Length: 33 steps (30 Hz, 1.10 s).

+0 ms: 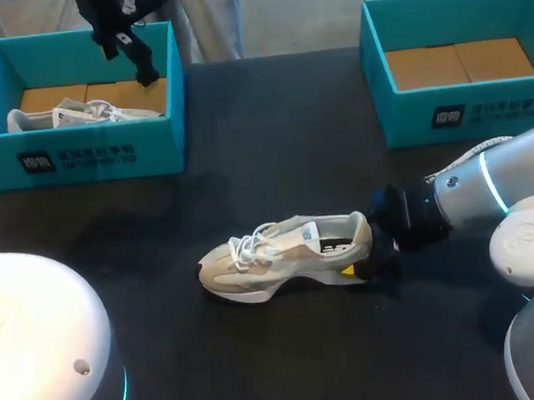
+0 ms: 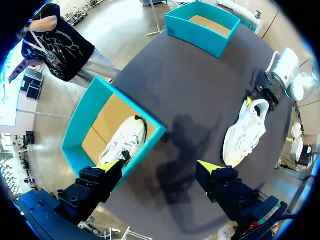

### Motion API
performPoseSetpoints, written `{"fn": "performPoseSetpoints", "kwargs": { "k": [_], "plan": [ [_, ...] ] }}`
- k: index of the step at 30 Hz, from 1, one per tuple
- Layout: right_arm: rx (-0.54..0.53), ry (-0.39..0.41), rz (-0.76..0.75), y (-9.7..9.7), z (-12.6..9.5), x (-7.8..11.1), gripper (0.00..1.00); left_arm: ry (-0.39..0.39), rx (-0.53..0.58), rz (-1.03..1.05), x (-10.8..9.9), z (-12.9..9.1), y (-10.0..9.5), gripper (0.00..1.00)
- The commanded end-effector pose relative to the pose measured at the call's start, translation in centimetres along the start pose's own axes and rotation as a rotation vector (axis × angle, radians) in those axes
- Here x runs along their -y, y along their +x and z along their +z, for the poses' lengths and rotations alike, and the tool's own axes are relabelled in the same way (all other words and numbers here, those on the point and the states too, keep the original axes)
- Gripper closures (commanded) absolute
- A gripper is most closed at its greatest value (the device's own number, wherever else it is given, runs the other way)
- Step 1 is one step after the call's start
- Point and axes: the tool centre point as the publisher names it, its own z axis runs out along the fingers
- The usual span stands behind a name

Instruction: Take the shoe out of the shoebox, open the shoe tongue, remove and reinsert the insole, then place the shoe into the shoebox

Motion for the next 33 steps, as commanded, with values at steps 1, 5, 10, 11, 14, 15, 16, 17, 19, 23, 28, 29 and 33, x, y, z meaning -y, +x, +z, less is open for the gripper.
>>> {"fn": "performPoseSetpoints", "kwargs": {
  "k": [1, 5, 10, 11, 14, 15, 16, 17, 19, 23, 28, 29, 33],
  "plan": [
    [0.001, 0.003, 0.000, 0.2, 0.1, 0.2, 1.00, -0.001, -0.002, 0.001, 0.0, 0.0, -0.1, 0.00],
    [0.001, 0.003, 0.000, 0.2, 0.1, 0.2, 1.00, -0.001, -0.002, 0.001, 0.0, 0.0, -0.1, 0.00],
    [0.001, 0.003, 0.000, 0.2, 0.1, 0.2, 1.00, 0.003, -0.013, 0.009, 0.1, -0.3, 0.5, 0.00],
    [0.001, 0.003, 0.000, 0.2, 0.1, 0.2, 1.00, -0.010, -0.017, 0.029, 0.1, -0.4, 1.1, 0.00],
    [0.001, 0.003, 0.000, 0.2, 0.1, 0.2, 1.00, -0.021, -0.014, 0.032, 0.4, -1.0, 2.9, 0.00],
    [0.001, 0.003, 0.000, 0.2, 0.1, 0.2, 1.00, -0.022, -0.011, 0.029, 0.4, -1.1, 3.2, 0.00],
    [0.001, 0.003, 0.000, 0.2, 0.1, 0.2, 1.00, -0.016, -0.028, 0.011, 0.5, -1.3, 3.9, 0.00],
    [0.001, 0.003, 0.000, 0.2, 0.1, 0.2, 1.00, -0.023, -0.022, 0.019, 0.6, -1.4, 4.4, 0.00],
    [0.001, 0.003, 0.000, 0.2, 0.1, 0.2, 1.00, -0.038, -0.018, -0.007, 0.7, -1.4, 5.2, 0.00],
    [0.001, 0.003, 0.000, 0.2, 0.1, 0.2, 1.00, -0.039, -0.024, -0.068, 0.8, -1.5, 6.5, 0.00],
    [0.001, 0.003, 0.000, 0.2, 0.1, 0.2, 1.00, -0.026, -0.038, -0.193, 0.4, -1.6, 7.8, 0.00],
    [0.001, 0.003, 0.000, 0.2, 0.1, 0.2, 1.00, -0.027, -0.038, -0.200, 0.4, -1.6, 7.9, 0.00],
    [0.001, 0.003, 0.000, 0.2, 0.1, 0.2, 1.00, -0.027, -0.038, -0.200, 0.4, -1.6, 7.9, 0.00]
  ]
}}
